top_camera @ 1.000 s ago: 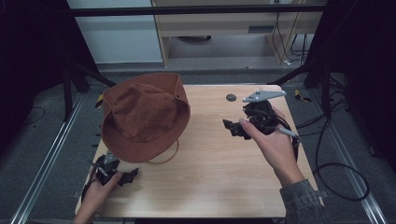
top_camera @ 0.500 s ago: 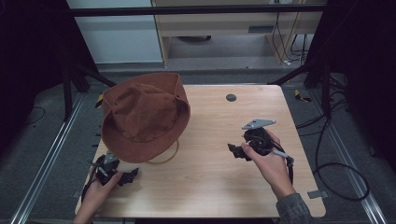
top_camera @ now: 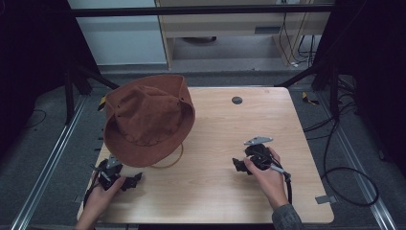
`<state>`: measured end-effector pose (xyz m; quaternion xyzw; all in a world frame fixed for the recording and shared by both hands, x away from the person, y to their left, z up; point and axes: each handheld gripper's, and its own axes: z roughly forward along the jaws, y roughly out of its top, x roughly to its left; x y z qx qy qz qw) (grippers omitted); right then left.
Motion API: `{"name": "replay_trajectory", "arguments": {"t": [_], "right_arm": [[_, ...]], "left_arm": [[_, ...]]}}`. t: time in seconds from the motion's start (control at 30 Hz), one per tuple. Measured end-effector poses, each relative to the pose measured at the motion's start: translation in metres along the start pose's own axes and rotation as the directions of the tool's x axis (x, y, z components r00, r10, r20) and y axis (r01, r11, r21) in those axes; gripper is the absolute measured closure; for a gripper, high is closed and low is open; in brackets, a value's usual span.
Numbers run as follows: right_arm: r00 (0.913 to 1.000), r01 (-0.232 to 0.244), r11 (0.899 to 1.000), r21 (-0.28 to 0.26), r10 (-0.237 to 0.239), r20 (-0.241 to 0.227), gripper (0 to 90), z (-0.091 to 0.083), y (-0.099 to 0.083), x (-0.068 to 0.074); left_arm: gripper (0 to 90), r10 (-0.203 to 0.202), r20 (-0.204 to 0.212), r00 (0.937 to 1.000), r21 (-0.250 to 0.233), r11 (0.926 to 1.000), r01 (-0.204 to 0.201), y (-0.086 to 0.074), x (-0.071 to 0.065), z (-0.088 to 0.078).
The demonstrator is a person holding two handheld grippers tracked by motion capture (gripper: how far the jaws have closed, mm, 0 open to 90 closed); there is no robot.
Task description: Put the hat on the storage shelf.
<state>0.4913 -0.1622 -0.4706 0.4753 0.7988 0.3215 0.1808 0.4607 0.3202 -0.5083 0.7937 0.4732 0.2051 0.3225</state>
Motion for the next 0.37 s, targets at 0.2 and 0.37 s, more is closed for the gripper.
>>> {"name": "replay_trajectory", "arguments": {"t": [0.2,0.37], "right_arm": [[0.9997,-0.025,0.999,0.023,0.025,0.007,15.9,0.017,-0.011,0.003],[0.9989,-0.015,1.000,0.013,0.014,0.046,10.5,0.027,-0.019,0.008]], "left_arm": [[0.0,0.002,-0.001,1.0000,0.000,1.0000,-0.002,0.000,0.000,0.000],[0.0,0.000,0.000,1.0000,0.000,1.0000,0.000,0.000,0.000,0.000]]}}
